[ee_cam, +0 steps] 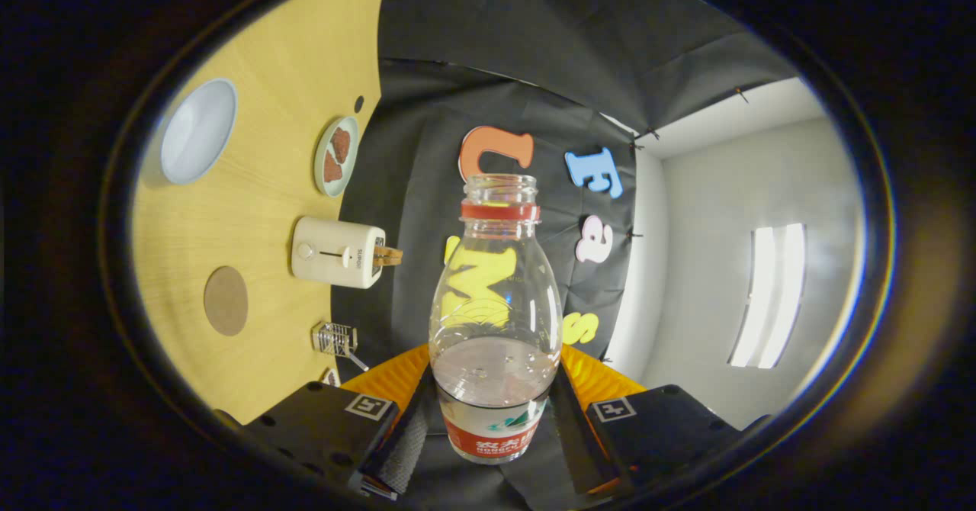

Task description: Take the bottle from table, then pour the juice into the cup, finally place the bottle on the coaster

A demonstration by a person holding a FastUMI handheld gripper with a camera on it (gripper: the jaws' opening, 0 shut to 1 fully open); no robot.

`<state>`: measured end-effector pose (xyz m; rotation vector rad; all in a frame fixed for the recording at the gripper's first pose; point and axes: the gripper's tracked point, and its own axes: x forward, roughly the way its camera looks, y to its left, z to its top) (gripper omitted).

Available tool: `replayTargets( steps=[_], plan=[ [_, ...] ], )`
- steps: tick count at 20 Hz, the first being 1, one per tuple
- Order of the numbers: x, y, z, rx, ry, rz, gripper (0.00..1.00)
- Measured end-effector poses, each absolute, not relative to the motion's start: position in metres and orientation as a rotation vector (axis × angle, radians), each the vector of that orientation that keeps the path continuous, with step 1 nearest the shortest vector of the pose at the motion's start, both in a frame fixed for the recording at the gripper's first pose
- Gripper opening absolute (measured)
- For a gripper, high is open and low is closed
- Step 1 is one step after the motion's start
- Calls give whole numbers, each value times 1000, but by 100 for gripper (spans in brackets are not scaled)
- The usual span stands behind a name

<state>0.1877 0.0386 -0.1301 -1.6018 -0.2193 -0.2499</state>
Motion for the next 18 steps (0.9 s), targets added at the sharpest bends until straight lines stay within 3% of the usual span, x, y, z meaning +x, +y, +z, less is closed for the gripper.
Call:
replayTargets(
  steps=[18],
  plan=[
    [196, -15, -128, -551, 150, -177, 80]
  ],
)
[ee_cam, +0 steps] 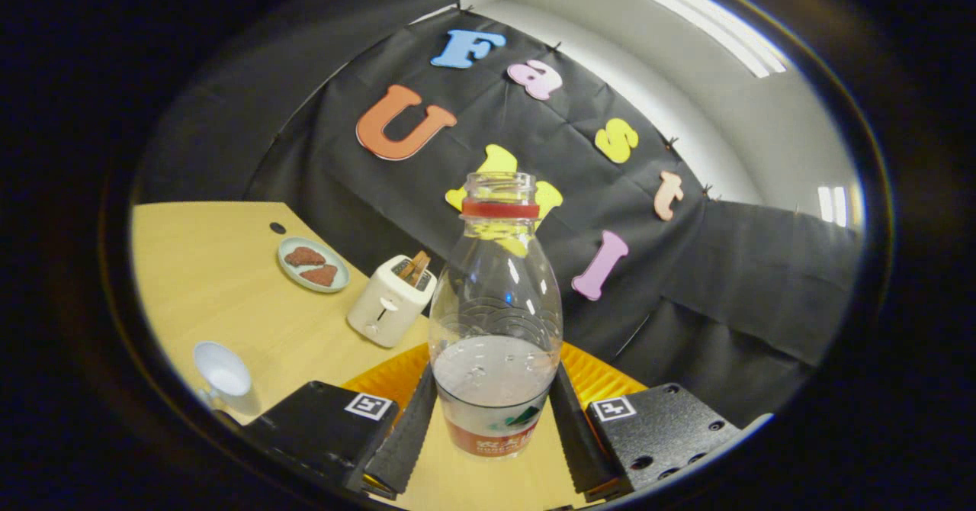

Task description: Take the bottle from table, then pour the juice into the cup, finally place the bottle on the coaster

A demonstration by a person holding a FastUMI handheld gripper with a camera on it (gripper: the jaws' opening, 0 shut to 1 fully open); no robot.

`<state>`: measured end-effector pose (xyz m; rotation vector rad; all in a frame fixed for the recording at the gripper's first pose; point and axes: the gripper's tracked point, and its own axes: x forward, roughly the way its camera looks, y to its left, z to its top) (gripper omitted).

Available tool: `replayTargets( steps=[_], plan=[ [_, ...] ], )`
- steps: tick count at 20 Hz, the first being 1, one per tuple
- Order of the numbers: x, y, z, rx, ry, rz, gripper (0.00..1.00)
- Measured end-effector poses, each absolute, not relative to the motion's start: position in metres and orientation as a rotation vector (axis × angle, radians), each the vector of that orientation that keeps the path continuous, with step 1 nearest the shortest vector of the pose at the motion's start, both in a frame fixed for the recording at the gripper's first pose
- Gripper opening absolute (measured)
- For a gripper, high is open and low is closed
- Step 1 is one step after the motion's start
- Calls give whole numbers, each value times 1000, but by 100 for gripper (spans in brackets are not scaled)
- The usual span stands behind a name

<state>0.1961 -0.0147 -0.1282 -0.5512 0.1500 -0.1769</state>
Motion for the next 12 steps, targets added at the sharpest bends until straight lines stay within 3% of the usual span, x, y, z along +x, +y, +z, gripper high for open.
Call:
replayTargets(
  steps=[12],
  plan=[
    [224, -20, -123, -227, 140, -124, 80]
  ],
)
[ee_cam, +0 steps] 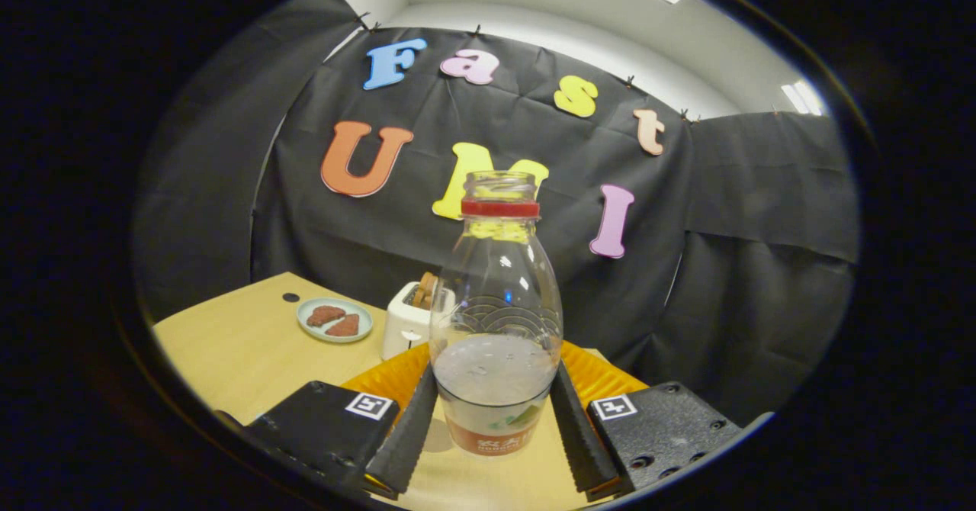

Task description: Take the bottle from table, then pour the juice into the cup, finally place the bottle on the coaster

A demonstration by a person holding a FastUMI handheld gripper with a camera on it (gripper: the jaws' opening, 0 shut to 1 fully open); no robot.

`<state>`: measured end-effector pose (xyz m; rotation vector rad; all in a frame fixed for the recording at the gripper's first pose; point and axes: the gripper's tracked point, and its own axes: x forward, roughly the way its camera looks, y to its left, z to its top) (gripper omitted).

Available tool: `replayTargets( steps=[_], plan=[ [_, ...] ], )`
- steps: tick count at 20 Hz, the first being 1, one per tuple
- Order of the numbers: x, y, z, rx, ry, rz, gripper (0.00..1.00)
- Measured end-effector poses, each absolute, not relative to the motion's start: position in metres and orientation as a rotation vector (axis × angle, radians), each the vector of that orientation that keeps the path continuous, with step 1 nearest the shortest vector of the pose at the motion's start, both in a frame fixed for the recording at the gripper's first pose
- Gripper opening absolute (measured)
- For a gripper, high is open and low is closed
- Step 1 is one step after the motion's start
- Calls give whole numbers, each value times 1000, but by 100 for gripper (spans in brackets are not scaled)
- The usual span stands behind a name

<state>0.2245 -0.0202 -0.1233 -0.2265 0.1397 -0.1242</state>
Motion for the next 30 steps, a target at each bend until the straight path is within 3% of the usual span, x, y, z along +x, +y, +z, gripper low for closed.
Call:
replayTargets(
  steps=[5, 30],
  plan=[
    [239, -20, -130, -146, 94, -136, 80],
    [332, -9, -293, -41, 262, -26, 81]
  ],
)
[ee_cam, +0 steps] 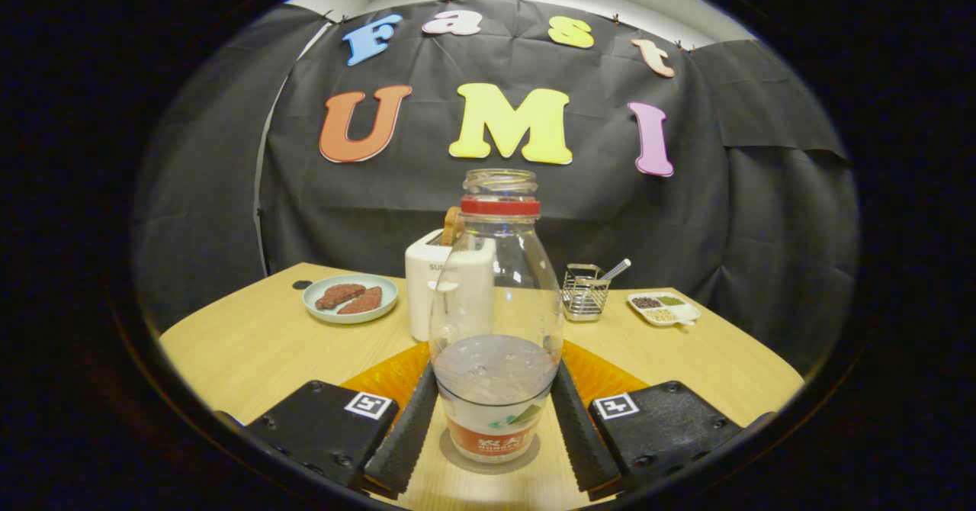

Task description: Take the bottle from table, then pour the juice into the cup, finally place the bottle on the coaster

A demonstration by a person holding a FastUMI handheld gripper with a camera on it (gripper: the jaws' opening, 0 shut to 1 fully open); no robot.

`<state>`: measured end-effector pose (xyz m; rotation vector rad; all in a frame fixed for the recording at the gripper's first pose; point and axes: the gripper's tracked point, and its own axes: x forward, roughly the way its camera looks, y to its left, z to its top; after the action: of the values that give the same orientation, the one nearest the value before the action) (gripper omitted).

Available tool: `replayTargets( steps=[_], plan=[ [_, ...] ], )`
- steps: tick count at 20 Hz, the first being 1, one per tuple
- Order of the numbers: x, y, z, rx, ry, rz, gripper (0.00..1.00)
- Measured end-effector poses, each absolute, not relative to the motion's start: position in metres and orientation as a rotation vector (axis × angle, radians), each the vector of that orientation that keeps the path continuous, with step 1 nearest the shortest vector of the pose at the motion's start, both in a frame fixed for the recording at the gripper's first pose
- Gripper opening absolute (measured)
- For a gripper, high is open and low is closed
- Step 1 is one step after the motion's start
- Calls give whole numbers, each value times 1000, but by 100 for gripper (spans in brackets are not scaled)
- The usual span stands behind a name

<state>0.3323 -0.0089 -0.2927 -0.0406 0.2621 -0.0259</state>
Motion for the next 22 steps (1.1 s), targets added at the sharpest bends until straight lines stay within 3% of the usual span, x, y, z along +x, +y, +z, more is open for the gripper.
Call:
replayTargets(
  steps=[17, 20, 22],
  plan=[
    [335, -21, -328, 17, 331, -91, 85],
    [333, -24, -324, 23, 317, -100, 100],
    [332, -24, -319, 23, 307, -95, 100]
  ],
)
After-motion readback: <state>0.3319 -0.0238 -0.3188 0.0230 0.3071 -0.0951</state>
